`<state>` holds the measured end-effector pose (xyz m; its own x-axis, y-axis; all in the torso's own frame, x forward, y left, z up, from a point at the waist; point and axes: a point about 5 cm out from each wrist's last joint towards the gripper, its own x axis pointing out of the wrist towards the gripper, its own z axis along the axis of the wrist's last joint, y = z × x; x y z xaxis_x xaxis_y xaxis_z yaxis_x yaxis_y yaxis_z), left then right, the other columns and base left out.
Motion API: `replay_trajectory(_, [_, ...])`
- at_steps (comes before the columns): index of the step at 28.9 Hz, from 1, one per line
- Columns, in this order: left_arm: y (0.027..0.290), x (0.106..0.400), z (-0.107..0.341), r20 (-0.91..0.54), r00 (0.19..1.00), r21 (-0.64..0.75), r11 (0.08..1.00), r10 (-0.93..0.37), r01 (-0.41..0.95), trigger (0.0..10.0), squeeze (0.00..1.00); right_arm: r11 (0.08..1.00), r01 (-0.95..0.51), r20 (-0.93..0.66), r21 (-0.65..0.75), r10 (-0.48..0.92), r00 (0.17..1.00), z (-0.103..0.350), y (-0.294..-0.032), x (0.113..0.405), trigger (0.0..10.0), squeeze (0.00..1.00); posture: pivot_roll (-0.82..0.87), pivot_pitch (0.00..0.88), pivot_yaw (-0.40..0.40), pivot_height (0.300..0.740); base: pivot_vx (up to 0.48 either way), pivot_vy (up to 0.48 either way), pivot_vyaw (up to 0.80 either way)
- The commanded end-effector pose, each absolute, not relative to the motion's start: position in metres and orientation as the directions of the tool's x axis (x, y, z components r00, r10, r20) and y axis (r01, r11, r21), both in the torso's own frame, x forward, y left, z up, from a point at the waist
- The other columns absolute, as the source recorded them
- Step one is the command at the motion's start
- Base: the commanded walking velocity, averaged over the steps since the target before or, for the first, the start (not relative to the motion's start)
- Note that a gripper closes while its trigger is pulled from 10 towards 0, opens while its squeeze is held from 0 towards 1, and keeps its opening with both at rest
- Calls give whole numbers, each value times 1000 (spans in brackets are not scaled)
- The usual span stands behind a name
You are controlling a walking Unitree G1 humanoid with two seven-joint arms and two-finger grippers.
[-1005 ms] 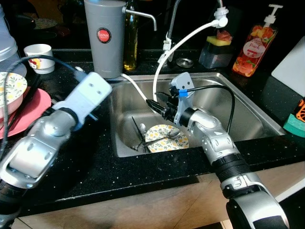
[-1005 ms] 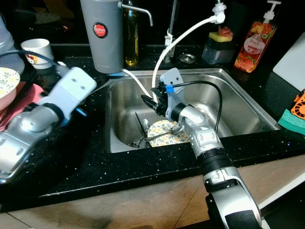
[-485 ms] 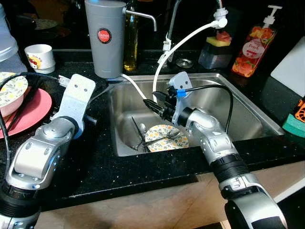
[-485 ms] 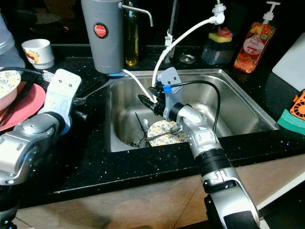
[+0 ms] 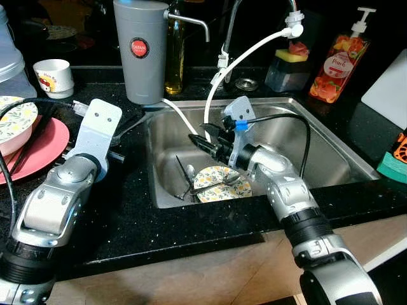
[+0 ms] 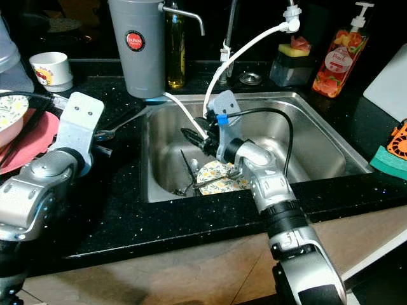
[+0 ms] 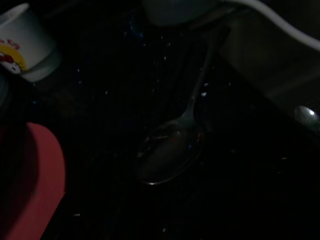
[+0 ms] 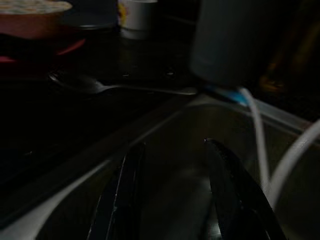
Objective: Kitchen organization
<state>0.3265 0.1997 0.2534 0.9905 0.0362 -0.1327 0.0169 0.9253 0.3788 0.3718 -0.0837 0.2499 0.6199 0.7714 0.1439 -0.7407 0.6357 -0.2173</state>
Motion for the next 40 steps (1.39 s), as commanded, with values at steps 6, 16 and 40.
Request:
replay_trajectory(6, [208,338,241,-131,991,396,918,40,15,10000,0,474,-853,107,-219,881,461,244,-70,351,10000,0,-33,113,-85,740,0,0,0])
replay_trajectory(16, [201,354,237,-98,991,322,939,-90,117,10000,0,431,-877,95,-213,902,421,244,-65,343,10000,0,-45,118,-86,740,0,0,0])
replay_trajectory(40, [209,369,237,-150,979,176,971,-136,162,0,0,432,-877,88,-210,902,423,247,-66,341,10000,0,-45,123,-84,740,0,0,0])
